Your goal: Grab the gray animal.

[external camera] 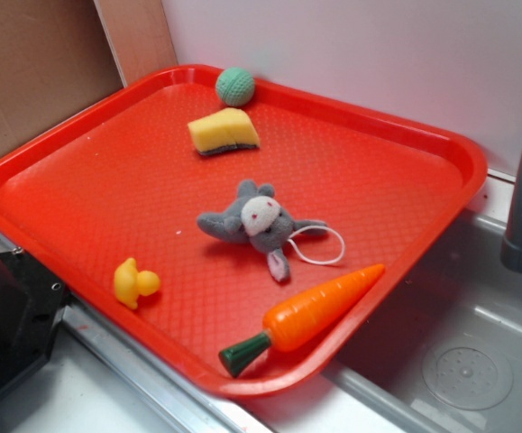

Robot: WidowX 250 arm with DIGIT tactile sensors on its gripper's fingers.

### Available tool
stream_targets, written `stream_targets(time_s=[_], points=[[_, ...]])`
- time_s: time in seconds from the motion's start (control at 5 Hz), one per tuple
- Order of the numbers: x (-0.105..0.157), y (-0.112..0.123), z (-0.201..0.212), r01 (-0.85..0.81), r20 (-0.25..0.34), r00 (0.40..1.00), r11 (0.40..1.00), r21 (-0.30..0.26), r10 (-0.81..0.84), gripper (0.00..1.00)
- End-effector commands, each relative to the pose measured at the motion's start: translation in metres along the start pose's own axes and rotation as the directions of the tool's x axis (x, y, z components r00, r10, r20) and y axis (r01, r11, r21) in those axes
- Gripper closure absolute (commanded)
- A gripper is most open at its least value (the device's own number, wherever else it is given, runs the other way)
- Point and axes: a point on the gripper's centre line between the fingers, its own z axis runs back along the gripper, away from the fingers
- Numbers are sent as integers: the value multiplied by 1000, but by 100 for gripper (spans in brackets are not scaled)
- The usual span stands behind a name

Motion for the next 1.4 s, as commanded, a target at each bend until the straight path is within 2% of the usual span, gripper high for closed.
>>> stream_targets(time_s=[0.0, 0.2, 0.4, 0.6, 0.8, 1.0, 1.2], points=[[38, -16, -45, 335, 63, 941, 941, -45, -332, 0], [39, -21, -55, 518, 121, 852, 853, -65, -509, 0], [48, -26, -70, 621, 146, 779, 782, -43, -610, 0], [52, -28, -88, 690, 165, 719, 721, -55, -675, 0], [57, -29, -111, 748, 173, 658, 663, -33, -733, 0], [63, -31, -138, 797, 149, 597, 604, 4, -789, 0], [71, -35, -159, 824, 132, 565, 565, -39, -815, 0]])
